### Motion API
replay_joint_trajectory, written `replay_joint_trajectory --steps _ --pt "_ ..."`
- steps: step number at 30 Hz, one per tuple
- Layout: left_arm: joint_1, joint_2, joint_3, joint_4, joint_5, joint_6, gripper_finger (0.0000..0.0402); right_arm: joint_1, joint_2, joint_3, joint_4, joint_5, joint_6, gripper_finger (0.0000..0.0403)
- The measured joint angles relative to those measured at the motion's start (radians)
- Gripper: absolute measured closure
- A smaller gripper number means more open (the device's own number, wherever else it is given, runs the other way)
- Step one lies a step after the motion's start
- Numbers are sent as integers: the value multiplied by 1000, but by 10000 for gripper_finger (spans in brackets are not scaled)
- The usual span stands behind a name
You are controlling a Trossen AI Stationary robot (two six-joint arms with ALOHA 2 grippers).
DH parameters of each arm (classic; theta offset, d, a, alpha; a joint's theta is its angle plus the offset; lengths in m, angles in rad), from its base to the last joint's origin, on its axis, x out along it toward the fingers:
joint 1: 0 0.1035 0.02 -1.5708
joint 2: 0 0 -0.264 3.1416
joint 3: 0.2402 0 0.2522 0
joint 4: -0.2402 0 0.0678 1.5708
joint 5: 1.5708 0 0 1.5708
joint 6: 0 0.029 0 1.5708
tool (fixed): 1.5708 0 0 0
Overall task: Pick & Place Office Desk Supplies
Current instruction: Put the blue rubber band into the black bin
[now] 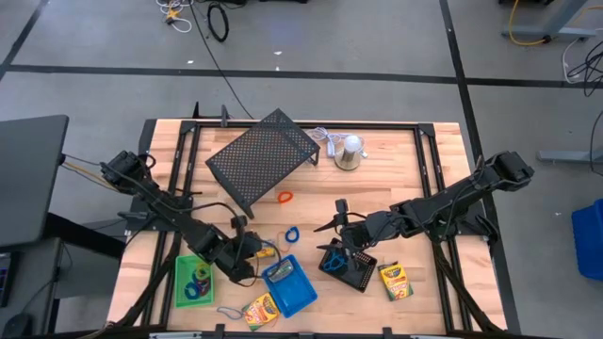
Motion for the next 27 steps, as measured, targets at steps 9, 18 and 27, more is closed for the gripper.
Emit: replay_joint_trajectory --steps 9,18,27 --pt "-29 -24 0 130 -202 116 400 -78 2 -172 264 -98 43 197" --pt "44 -73 0 362 -253 397 400 -130 2 -303 518 -250 72 197" --pt "214 -73 0 684 -45 684 400 -157 2 -302 483 -211 134 197"
